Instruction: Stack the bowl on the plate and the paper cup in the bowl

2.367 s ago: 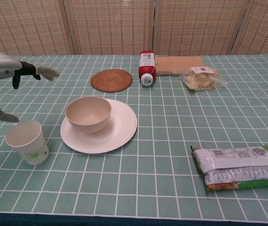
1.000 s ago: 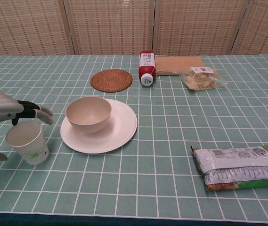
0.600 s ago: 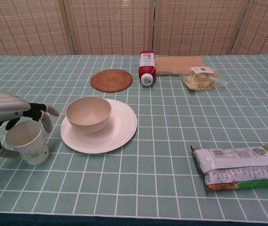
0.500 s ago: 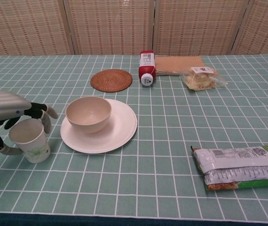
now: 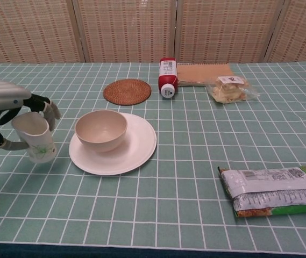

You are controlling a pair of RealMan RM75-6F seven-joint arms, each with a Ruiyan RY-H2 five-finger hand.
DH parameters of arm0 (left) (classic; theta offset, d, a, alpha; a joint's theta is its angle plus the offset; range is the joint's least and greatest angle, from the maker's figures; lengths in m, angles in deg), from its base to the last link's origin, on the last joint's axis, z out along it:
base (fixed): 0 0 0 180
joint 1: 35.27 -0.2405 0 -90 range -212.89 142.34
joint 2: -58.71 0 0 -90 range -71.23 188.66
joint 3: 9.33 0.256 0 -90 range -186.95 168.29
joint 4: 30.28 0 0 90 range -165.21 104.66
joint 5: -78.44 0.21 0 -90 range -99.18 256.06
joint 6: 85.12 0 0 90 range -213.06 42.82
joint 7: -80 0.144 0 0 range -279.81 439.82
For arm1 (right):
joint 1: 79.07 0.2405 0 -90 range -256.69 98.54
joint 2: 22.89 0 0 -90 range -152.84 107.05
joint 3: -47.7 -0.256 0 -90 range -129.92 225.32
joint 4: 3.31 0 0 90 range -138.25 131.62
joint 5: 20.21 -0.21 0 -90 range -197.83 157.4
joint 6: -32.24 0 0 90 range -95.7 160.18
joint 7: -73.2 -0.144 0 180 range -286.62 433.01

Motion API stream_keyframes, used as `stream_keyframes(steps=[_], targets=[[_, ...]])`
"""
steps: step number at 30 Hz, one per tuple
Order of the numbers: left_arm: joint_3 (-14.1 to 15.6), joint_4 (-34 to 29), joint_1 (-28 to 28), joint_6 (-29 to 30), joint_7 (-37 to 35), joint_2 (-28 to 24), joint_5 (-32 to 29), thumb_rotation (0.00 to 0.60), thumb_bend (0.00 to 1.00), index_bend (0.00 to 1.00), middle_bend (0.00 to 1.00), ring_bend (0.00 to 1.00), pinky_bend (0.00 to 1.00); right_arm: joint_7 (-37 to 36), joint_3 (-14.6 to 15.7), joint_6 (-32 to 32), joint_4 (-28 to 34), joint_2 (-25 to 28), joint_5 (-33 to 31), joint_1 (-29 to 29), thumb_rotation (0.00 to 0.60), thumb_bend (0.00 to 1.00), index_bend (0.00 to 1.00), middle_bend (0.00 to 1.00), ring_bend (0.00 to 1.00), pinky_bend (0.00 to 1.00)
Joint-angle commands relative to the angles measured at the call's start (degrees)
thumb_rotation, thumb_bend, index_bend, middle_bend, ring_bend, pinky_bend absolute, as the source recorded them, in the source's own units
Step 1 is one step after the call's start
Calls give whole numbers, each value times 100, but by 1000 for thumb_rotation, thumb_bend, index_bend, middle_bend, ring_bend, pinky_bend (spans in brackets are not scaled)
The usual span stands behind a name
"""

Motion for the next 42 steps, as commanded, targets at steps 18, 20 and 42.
stream_keyframes(steps=[18,20,42], targets=[[-839,-201,942,-852,-217,38,-1119,600,295,332,231,352,647,-116,2,57,-123,-47,-23,22,600,252,124,122,43,124],[-867,-130,1042,-912,-118,176,-1255,600,295,330,231,352,649,-126,5,36,-130,-40,-24,7,600,251,124,121,43,125],[-603,576,1781,-1119,1234,1141,-2799,600,295,251,206,250,612,-262,22,-8,-240,-50,-64,-65,600,251,124,121,43,125]])
